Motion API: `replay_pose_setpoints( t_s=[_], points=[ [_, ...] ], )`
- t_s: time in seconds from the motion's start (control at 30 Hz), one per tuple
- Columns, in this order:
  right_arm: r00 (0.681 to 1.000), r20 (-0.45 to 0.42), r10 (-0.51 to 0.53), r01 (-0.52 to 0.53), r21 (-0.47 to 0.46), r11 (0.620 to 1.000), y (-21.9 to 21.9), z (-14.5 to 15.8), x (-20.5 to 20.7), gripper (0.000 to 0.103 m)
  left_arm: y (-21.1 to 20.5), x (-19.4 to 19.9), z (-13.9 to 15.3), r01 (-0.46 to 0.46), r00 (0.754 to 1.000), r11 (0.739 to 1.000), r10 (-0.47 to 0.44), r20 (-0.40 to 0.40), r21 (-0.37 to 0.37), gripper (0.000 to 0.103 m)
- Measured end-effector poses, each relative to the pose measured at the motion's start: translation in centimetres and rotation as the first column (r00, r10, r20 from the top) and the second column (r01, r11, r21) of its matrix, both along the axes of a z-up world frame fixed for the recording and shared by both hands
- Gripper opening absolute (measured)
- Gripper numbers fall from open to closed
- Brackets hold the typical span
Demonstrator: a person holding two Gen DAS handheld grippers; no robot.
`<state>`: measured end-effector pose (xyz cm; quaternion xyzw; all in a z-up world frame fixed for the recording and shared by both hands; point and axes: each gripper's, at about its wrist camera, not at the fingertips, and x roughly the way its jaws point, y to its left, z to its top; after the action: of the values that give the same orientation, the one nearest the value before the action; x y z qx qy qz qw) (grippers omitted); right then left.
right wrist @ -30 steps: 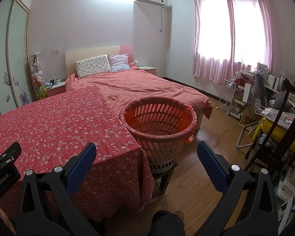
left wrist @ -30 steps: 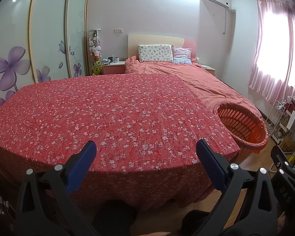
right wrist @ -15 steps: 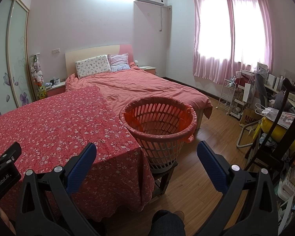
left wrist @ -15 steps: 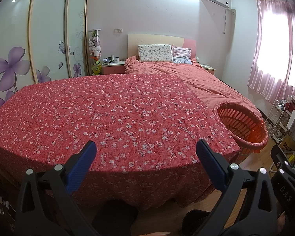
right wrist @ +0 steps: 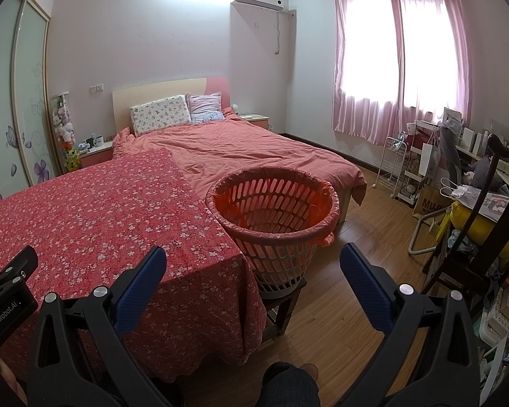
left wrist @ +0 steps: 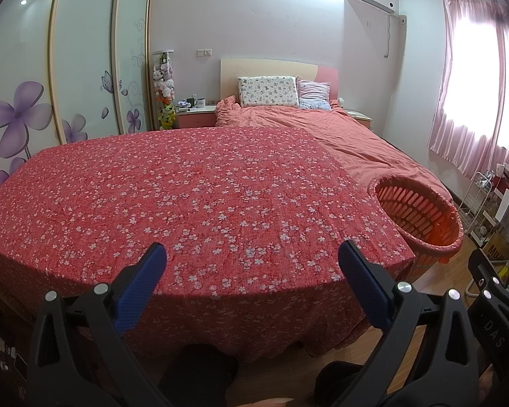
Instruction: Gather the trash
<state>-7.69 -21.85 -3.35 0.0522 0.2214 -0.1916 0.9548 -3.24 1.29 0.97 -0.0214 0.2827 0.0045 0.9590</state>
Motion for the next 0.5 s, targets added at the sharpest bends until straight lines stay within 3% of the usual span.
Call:
replay_pose_setpoints(
  t_s=[0.5],
  points=[
    [1.0,0.0,0.001,-0.001,0.0,1.0,0.18,-0.1,0.08,0.101,0.48,-0.11,-0.17,-0.007,1.0,1.0,0.007,-0.002,0.003,0.099]
  ],
)
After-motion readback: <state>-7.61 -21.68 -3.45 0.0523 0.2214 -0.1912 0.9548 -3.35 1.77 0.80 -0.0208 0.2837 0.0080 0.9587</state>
